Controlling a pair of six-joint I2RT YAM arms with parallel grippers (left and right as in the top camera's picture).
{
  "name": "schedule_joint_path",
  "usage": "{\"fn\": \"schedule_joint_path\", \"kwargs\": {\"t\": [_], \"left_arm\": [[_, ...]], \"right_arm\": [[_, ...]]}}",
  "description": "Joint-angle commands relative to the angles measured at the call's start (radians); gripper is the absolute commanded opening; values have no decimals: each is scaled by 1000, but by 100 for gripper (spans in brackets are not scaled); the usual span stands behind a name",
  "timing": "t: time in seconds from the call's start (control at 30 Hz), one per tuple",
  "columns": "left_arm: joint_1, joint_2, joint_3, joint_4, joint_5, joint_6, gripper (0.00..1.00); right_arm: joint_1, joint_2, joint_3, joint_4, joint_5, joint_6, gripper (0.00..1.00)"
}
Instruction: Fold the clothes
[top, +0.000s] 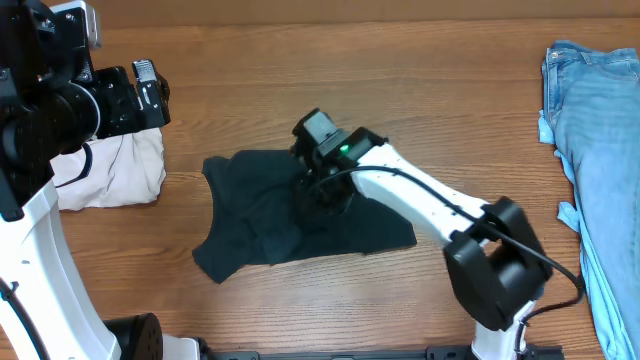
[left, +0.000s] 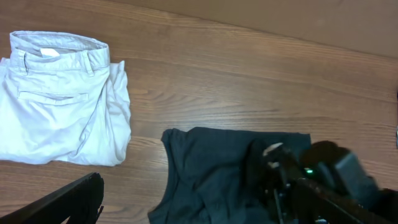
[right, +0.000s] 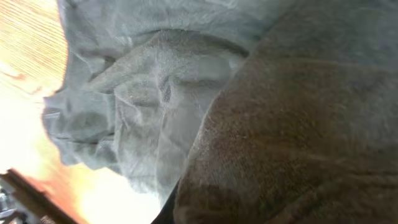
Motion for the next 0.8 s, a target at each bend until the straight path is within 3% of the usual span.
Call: {"fn": "schedule_joint_path", "kwargs": {"t": [0.0, 0.03, 0.2, 0.4, 0.5, 0.6, 0.67, 0.77], "left_arm": [[4, 0, 7, 3, 11, 8, 100], [4, 0, 7, 3, 11, 8, 100], [4, 0, 7, 3, 11, 8, 100], [4, 0, 7, 3, 11, 8, 100], [4, 0, 7, 3, 11, 8, 100], [4, 0, 7, 3, 11, 8, 100], [4, 0, 7, 3, 11, 8, 100], [4, 0, 7, 3, 11, 8, 100]], "right_arm": [[25, 12, -3, 59, -95, 19, 51], [25, 9, 1, 67, -148, 16, 55], [25, -69, 22, 70, -174, -76, 56], [-81, -169, 42, -63, 45, -17, 56], [-233, -165, -6, -99, 111, -7, 12], [-279, -130, -138, -27, 68, 14, 4], [-258, -108, -260, 133, -124, 16, 4], [-172, -108, -291, 271, -286, 15, 4]]}}
